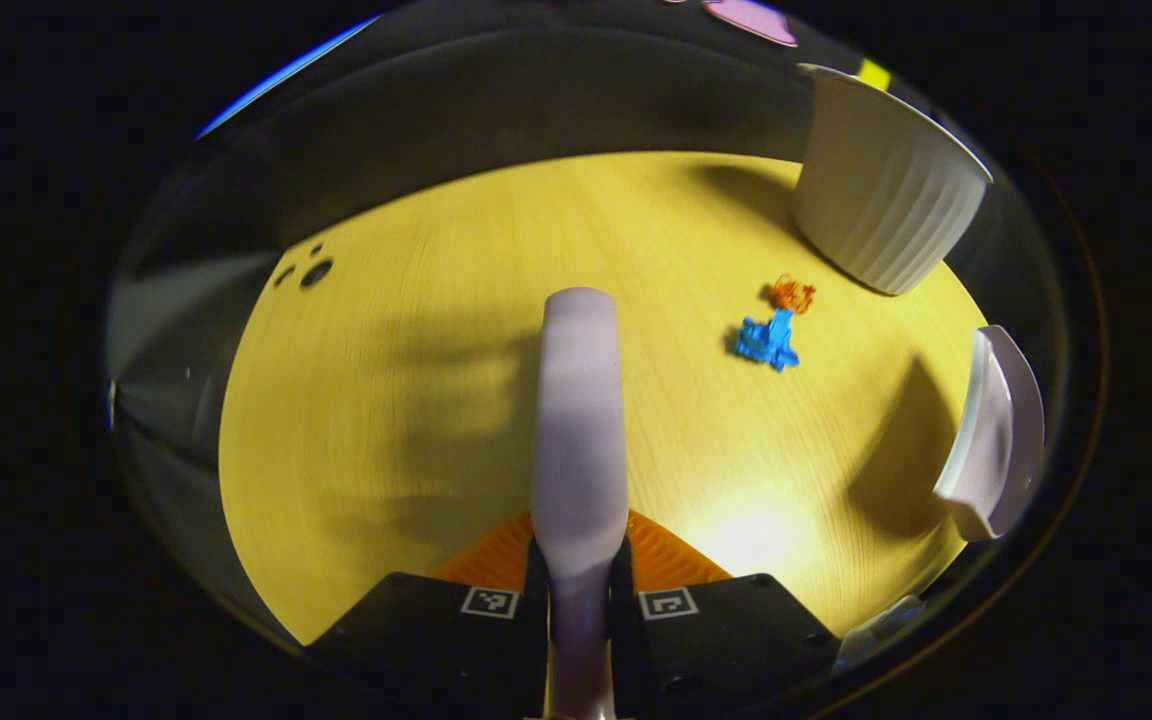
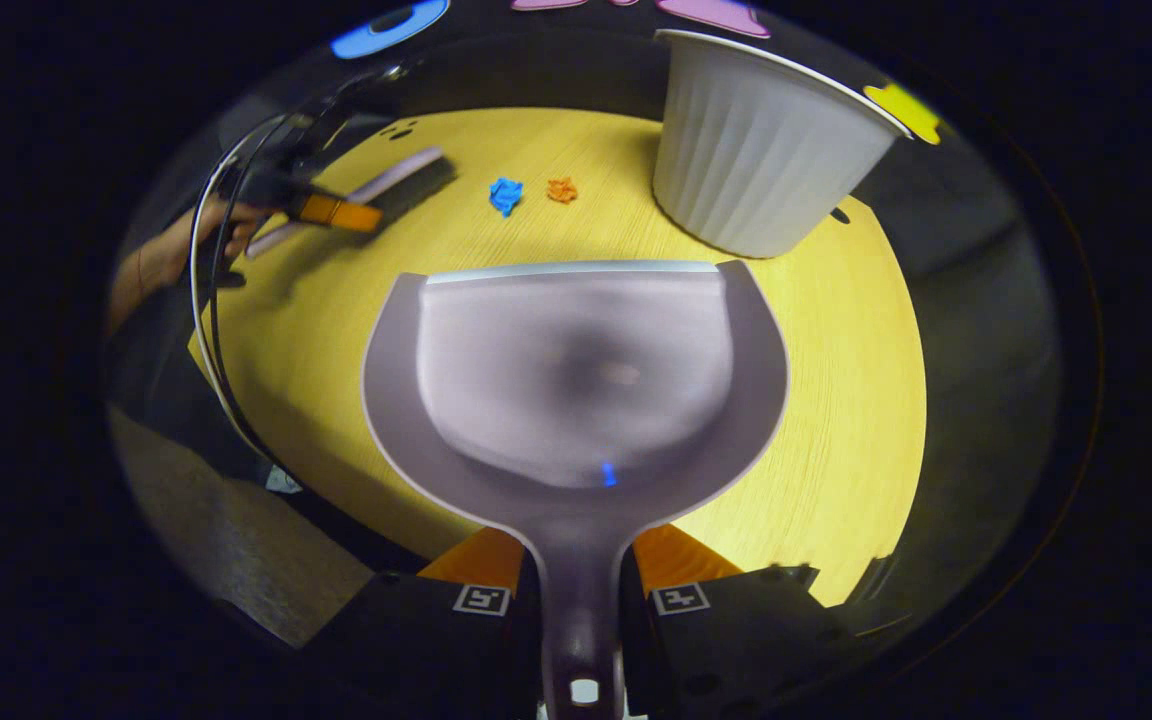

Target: Pick up the small broom and dustpan from the desktop, sweep the trash into the dustpan with the broom, and then empty the trash into the garbage bin.

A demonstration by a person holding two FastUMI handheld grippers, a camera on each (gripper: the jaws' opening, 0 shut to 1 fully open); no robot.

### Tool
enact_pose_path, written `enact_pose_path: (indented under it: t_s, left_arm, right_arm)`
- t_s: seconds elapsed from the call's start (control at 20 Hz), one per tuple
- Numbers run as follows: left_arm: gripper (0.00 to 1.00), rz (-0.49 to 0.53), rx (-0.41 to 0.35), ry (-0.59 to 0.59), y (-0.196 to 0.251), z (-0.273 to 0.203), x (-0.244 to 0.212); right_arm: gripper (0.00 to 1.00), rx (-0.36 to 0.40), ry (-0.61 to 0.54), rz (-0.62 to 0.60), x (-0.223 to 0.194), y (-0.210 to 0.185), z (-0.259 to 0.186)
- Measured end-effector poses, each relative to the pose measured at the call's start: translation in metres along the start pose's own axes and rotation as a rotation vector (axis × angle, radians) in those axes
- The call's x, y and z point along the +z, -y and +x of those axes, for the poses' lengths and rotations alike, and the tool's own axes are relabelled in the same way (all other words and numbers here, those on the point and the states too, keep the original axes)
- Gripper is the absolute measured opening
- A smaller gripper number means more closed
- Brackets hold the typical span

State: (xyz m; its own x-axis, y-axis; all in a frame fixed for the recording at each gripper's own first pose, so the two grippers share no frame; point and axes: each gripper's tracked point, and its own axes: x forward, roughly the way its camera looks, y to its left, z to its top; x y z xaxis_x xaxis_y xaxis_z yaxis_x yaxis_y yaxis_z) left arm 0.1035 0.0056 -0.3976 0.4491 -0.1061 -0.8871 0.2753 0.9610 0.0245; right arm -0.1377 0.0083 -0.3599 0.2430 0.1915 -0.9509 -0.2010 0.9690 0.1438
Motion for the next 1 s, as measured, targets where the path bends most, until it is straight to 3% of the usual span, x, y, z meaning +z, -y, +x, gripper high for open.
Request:
enact_pose_path:
  t_s: [0.1,0.35,0.75,0.9,1.0]
  left_arm:
    - [0.31,0.095,-0.023,0.016,0.007,0.005,0.028]
    - [0.29,0.249,-0.102,-0.006,0.043,0.03,0.054]
    - [0.28,0.318,-0.196,-0.04,0.078,0.038,0.056]
    - [0.28,0.353,-0.276,-0.045,0.097,0.031,0.05]
    - [0.27,0.399,-0.339,-0.048,0.112,0.022,0.044]
  right_arm:
    - [0.33,0.001,-0.062,-0.047,0.0,0.001,0.004]
    - [0.36,0.013,-0.129,-0.102,0.007,0.006,0.016]
    - [0.36,0.034,-0.144,-0.118,0.012,0.004,0.025]
    - [0.33,0.045,-0.138,-0.122,0.011,0.006,0.03]
    - [0.36,0.058,-0.135,-0.125,0.014,0.006,0.032]
